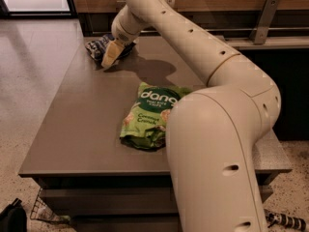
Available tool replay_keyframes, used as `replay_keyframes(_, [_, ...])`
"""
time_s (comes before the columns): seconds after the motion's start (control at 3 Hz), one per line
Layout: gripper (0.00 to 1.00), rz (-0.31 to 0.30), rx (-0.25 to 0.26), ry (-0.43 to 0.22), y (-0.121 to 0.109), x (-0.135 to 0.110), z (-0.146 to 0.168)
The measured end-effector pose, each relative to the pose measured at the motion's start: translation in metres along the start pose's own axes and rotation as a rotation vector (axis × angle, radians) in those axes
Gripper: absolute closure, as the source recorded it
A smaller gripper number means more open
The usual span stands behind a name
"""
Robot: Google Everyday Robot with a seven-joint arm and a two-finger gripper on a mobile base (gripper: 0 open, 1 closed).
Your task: Pick blue chip bag
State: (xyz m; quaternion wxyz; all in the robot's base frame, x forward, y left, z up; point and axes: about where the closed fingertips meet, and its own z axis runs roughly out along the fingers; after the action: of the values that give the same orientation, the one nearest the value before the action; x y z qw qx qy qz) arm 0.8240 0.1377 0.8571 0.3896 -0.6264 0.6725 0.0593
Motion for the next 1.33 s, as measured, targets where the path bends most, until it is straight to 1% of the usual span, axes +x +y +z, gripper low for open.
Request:
replay_keyframes(0.33, [0.33,-0.009,-0.009,-0.014,0.004,-0.006,0.009])
replay_keyframes(0.67, [0.55,-0.008,-0.013,-0.013,0.005,-0.006,0.011])
replay_keyframes(1.0, [0.87,-0.009,-0.021,-0.011,0.008,-0.005,0.016])
replay_keyframes(1.33, [1.00,-0.007,-0.029,-0.013,0.011,-0.006,0.019])
